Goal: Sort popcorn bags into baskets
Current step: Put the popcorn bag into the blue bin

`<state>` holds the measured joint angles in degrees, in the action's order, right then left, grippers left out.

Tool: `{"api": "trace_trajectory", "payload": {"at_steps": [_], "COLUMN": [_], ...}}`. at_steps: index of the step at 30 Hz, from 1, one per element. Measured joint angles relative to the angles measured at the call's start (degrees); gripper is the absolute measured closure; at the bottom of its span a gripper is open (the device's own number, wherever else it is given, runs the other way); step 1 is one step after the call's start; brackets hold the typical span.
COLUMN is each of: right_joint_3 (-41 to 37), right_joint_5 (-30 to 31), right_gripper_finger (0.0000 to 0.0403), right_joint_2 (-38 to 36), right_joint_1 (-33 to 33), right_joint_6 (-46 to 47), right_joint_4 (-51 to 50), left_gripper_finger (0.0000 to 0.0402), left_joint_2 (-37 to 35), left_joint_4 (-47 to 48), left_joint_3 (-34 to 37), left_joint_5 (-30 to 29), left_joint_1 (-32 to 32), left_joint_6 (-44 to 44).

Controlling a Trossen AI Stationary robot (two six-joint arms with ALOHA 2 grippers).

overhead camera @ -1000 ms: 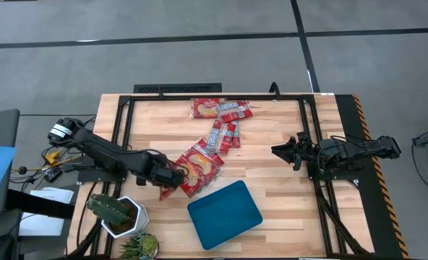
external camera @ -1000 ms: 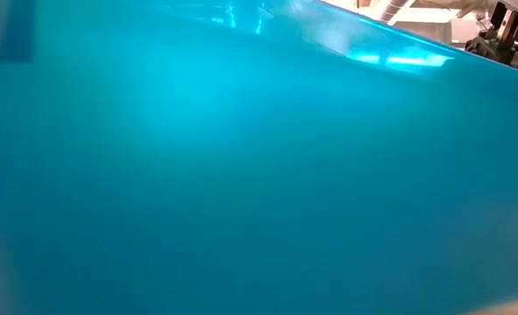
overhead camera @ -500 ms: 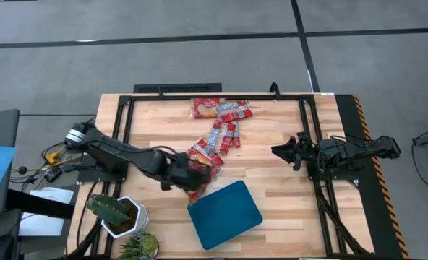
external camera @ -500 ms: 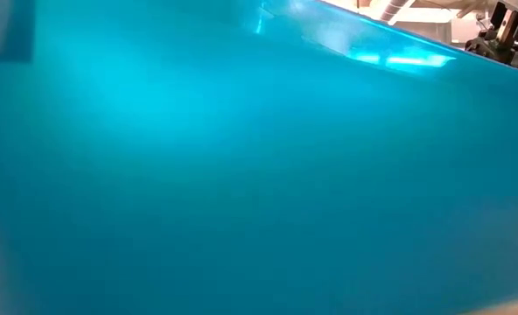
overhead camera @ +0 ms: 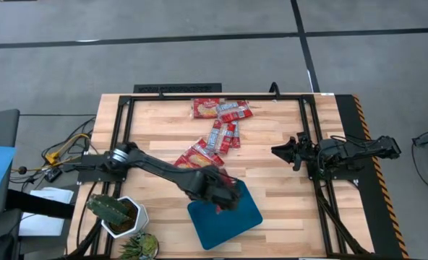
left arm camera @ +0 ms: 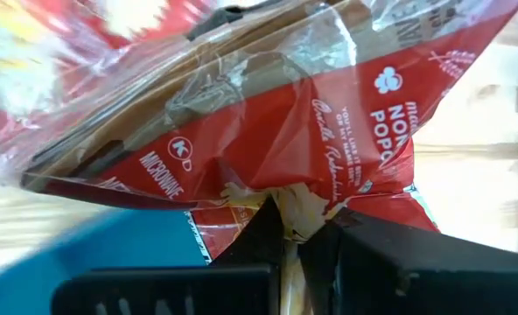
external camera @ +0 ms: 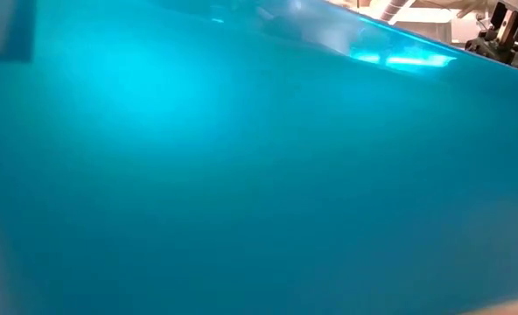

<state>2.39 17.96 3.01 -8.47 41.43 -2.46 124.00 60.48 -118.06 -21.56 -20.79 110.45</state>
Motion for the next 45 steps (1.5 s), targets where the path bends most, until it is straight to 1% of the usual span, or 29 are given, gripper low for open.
{"api": "trace_trajectory", "payload": {"at_steps": [2,9,11,13,18,20,22,27,36,40,43,45], "right_joint_3": [0.00,-0.02,-0.02,-0.02,-0.04,-0.04,-0.04,-0.04,-0.07,-0.07,-0.07,-0.07], "right_joint_5": [0.00,-0.05,-0.04,-0.07,-0.16,-0.19,-0.22,-0.29,-0.33,-0.46,-0.48,-0.63], "right_gripper_finger": [0.0275,0.0273,0.0274,0.0276,0.0278,0.0277,0.0274,0.0263,0.0218,0.0199,0.0188,0.0184], "right_joint_2": [0.00,0.00,0.01,0.04,0.04,0.04,0.04,0.04,0.04,0.04,0.04,0.04], "right_joint_1": [0.00,0.00,0.00,-0.01,0.00,-0.01,-0.02,-0.02,-0.02,0.00,-0.02,-0.02], "right_joint_6": [0.07,0.08,0.07,0.05,-0.98,-1.11,-1.28,-1.38,-1.60,-1.62,-2.98,-3.34], "right_joint_4": [-0.05,-0.09,-0.10,-0.09,-0.13,-0.13,-0.13,-0.14,-0.16,-0.15,-0.16,-0.15], "left_gripper_finger": [0.0401,0.0401,0.0401,0.0401,0.0401,0.0401,0.0395,0.0356,0.0264,0.0233,0.0219,0.0214], "left_joint_2": [3.14,14.20,14.88,15.42,15.94,15.94,15.94,15.92,15.91,14.81,10.99,8.69], "left_joint_4": [0.10,-0.87,-6.44,-7.68,-1.43,-1.01,-1.15,-6.27,-5.07,-2.54,-0.67,3.18], "left_joint_3": [-3.39,-17.11,-15.65,-15.11,-14.99,-15.01,-15.02,-15.06,-15.06,-16.95,-16.20,-16.20], "left_joint_5": [-0.83,-0.83,-0.30,0.30,0.22,0.45,1.33,1.86,2.47,2.88,3.11,1.53], "left_joint_1": [-0.38,-1.51,-1.73,-1.99,-2.28,-2.16,-1.77,-0.62,0.86,1.19,1.35,1.35], "left_joint_6": [0.23,1.78,3.18,5.23,11.36,11.64,10.12,1.88,1.20,-1.21,-3.92,-4.81]}}
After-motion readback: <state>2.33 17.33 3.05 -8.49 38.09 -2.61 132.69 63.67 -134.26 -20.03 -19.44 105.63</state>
